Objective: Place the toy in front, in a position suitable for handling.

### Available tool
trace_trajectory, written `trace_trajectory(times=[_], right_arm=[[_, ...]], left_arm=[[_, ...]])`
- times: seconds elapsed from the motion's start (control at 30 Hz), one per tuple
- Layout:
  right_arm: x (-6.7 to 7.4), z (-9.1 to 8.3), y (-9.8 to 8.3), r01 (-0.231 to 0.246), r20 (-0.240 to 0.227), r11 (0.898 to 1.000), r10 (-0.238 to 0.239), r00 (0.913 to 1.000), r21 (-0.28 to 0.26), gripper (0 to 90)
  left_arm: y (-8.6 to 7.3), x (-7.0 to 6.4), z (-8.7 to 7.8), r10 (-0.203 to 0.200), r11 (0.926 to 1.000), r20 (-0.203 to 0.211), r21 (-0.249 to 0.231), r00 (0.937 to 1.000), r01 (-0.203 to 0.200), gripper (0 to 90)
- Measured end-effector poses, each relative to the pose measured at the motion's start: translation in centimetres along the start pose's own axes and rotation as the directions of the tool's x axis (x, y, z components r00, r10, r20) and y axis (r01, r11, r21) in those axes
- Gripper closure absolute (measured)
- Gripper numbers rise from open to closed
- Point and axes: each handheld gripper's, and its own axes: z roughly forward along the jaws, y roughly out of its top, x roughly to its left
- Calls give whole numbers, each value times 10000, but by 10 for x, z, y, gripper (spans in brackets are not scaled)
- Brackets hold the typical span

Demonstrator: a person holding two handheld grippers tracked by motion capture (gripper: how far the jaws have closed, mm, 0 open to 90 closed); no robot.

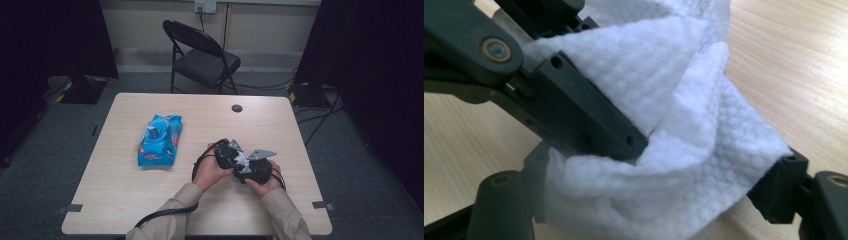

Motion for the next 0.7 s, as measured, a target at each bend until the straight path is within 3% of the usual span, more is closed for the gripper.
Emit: trace_trajectory(times=[0.27,0.5,0.7], right_arm=[[0,0,0,-12,7,10000,12,10000,-4,253],[0,0,0,0,3,10000,0,10000,-2,253],[0,0,0,4,2,10000,-4,10000,3,253]], left_arm=[[-2,5,-5,-266,9996,-85,-132,9996,264,821],[-4,18,-18,-371,9993,-610,58,9974,375,823],[-7,27,-24,-493,9986,-803,129,9956,505,823]])
